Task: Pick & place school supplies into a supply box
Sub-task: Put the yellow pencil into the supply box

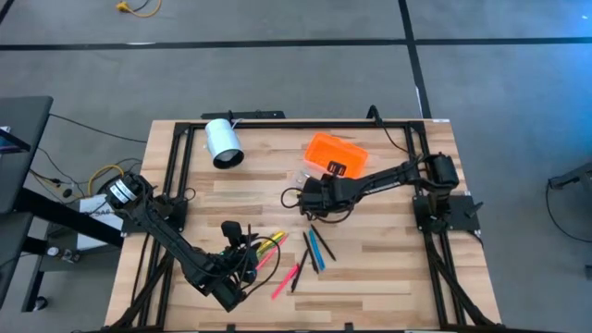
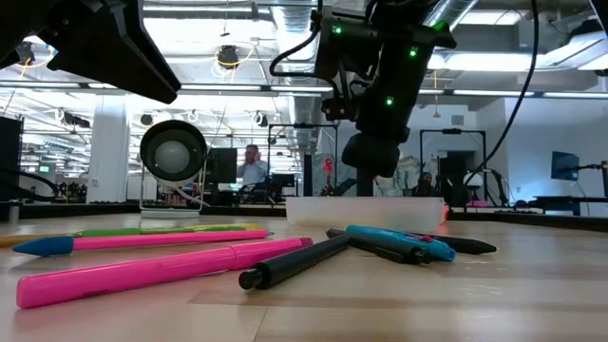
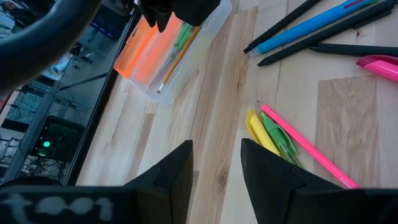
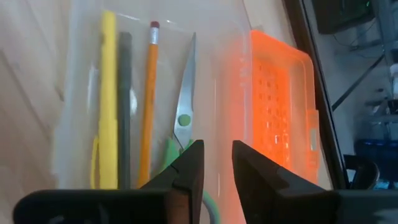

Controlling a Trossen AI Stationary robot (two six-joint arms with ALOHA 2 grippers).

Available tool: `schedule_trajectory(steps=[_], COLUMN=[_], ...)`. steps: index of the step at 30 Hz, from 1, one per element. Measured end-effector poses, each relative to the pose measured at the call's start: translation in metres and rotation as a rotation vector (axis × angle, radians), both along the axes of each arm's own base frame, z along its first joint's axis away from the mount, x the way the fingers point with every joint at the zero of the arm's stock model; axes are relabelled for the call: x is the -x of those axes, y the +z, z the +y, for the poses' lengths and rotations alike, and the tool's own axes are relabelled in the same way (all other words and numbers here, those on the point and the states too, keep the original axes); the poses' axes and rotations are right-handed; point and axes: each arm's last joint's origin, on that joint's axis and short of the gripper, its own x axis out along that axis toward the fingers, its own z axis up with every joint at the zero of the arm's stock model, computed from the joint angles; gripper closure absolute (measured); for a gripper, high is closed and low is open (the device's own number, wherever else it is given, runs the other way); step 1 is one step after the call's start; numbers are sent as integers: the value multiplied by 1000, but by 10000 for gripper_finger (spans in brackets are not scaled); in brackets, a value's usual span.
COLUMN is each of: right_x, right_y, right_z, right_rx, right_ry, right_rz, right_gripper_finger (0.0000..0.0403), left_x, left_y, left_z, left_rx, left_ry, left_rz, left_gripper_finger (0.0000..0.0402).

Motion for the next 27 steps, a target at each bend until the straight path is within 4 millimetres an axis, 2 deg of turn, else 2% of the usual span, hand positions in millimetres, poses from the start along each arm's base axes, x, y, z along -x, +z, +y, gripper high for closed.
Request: schedule_trajectory(steps=[10,13,19,27], right_x=[3,7,21,53], right_y=[6,18,47,84], right_z=[44,56,85,126], right_rx=[187,202,186,185], right_ry=[139,166,235,357], right_rz=[-15,-65,-183,-294], right_gripper_finger=[326,326,326,326], left_x=[0,0,-1,2], left_y=[0,-1,-6,-11], left_z=[0,0,1,-2], left_rx=[13,49,249,425], left_ry=[0,6,54,102], left_rz=[11,28,133,229], left_gripper_finger=[274,274,274,274])
